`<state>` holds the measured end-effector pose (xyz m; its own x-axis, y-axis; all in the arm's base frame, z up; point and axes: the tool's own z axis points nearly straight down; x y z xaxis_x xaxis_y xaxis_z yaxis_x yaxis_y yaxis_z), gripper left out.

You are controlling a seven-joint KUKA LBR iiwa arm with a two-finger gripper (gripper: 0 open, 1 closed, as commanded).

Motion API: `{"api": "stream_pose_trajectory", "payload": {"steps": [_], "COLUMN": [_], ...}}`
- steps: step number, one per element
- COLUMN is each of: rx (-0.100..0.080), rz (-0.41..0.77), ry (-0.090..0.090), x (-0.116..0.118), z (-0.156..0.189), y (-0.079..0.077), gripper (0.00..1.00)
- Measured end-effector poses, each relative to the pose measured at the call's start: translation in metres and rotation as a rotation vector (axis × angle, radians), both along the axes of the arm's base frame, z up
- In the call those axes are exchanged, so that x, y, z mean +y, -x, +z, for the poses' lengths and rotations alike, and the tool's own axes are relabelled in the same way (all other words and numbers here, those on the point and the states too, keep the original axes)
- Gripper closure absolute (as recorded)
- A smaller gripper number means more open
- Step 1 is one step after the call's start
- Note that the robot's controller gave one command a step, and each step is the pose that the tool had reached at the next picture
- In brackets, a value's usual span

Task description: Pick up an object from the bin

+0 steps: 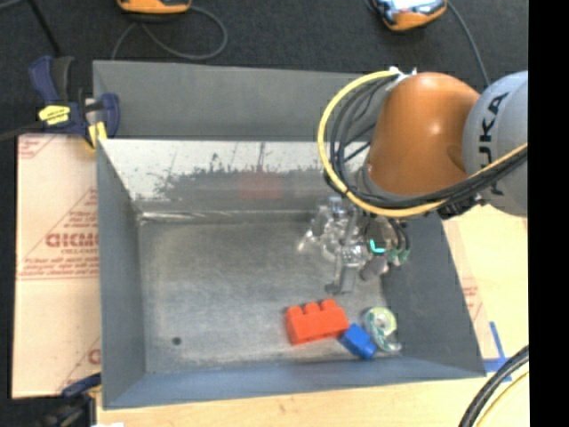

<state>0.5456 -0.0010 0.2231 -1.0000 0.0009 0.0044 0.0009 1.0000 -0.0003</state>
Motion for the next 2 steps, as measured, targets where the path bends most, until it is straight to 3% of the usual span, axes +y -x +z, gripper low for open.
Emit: {"api": "stream_pose_trajectory", "payload": {"steps": [1,2], "rx": [-0.007,-0.01], "rz": [-0.057,-0.248], "ry": [-0.001,0.0], "x": [-0.03,-0.009], "z": [-0.156,-0.122], "y": [0.064,0.068], "gripper": [0.0,0.0]}}
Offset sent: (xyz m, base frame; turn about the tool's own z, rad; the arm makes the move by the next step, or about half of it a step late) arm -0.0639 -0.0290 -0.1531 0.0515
